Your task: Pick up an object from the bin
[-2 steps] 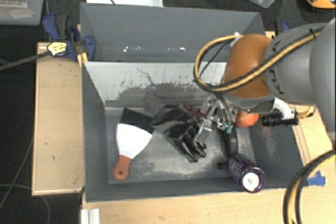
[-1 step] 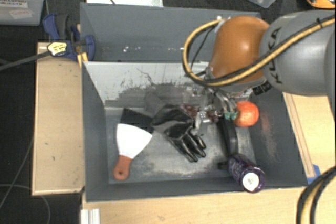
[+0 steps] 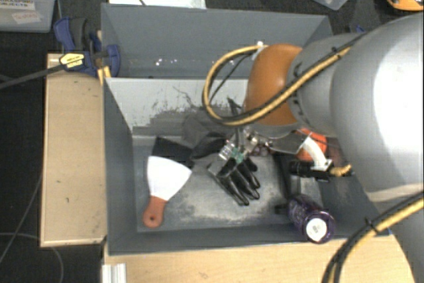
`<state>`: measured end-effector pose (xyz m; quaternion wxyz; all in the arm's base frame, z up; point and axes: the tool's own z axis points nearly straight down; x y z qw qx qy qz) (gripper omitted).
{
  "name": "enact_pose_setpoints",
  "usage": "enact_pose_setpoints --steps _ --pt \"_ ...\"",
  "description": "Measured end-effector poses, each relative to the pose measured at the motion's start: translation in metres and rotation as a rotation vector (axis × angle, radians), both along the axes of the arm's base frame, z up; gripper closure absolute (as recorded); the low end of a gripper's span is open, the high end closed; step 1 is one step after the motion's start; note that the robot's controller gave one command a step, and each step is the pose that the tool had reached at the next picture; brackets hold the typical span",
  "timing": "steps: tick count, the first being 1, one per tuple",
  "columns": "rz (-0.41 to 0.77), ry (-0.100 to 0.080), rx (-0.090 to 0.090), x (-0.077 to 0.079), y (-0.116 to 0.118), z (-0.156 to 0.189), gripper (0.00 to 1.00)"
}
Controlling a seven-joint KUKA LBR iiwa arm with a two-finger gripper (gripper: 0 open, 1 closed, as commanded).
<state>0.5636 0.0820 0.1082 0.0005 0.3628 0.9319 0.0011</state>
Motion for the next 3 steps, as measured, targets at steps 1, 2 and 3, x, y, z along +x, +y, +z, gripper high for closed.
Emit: enact_pose_setpoints --steps 1,2,3 --pt "0.517 -0.031 -0.009 -0.003 -0.022 -0.033 0.0" --pt "-0.292 -0.01 0.005 -0.022 -0.018 -0.036 1.0" --pt "-0.298 -0.008 0.005 -0.023 -0.018 -0.036 1.0"
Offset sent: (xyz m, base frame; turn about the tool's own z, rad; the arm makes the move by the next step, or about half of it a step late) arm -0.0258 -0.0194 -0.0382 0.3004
